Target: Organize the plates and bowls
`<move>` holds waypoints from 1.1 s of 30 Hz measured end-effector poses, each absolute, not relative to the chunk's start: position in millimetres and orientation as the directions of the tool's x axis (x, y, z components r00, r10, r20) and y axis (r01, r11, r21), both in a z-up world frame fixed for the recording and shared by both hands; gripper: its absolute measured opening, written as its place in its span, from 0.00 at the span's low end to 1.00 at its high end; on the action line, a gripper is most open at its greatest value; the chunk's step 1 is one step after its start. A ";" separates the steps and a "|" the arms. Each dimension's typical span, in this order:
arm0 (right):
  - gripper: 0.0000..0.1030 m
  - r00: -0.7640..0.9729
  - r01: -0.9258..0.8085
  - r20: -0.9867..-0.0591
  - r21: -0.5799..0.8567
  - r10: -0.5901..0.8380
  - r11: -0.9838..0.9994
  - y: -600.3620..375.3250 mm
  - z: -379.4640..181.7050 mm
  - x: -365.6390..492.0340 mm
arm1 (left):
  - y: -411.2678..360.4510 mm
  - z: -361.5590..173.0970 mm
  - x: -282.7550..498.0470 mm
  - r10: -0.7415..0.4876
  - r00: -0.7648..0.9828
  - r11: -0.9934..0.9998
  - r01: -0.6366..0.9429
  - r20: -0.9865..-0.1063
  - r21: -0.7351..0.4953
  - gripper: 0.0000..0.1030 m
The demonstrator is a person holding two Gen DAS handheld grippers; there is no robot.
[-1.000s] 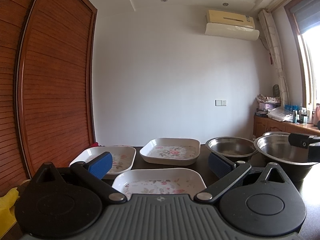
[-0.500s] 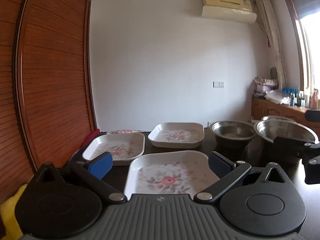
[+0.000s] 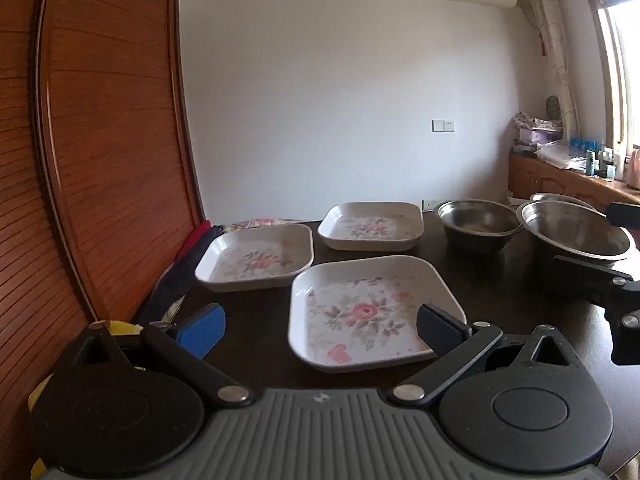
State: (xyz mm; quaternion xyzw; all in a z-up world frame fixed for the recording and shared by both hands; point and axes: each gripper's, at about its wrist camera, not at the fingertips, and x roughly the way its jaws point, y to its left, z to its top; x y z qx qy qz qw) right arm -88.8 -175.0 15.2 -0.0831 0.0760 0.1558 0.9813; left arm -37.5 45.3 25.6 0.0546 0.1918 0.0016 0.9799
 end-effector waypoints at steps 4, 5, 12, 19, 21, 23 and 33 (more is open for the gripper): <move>1.00 0.934 -0.333 -0.178 -0.132 0.308 0.934 -174.9 14.4 -89.9 | 49.2 24.8 -42.3 0.053 0.917 0.993 -0.005 -0.394 0.121 1.00; 1.00 0.933 -0.335 -0.178 -0.124 0.312 0.934 -175.9 14.1 -90.1 | 52.2 24.7 -44.5 0.049 0.915 0.994 -0.006 -0.401 0.107 1.00; 1.00 0.924 -0.355 -0.190 -0.111 0.331 0.928 -173.8 14.2 -89.7 | 64.7 28.7 -48.0 0.094 0.914 0.990 -0.046 -0.395 0.131 1.00; 1.00 0.911 -0.384 -0.207 -0.107 0.358 0.917 -165.5 16.7 -82.7 | 83.7 31.1 -30.0 0.096 0.917 0.991 -0.051 -0.388 0.124 1.00; 1.00 0.905 -0.394 -0.218 -0.104 0.366 0.913 -162.2 17.2 -78.0 | 88.9 30.1 -23.3 0.059 0.911 0.994 -0.017 -0.409 0.106 1.00; 1.00 0.896 -0.407 -0.233 -0.094 0.377 0.909 -158.6 17.5 -72.0 | 92.5 29.0 -17.3 0.030 0.902 0.995 0.013 -0.430 0.097 1.00; 1.00 0.858 -0.455 -0.308 -0.085 0.411 0.886 -144.5 17.9 -39.2 | 102.3 25.6 11.3 -0.050 0.884 0.994 0.088 -0.464 0.060 1.00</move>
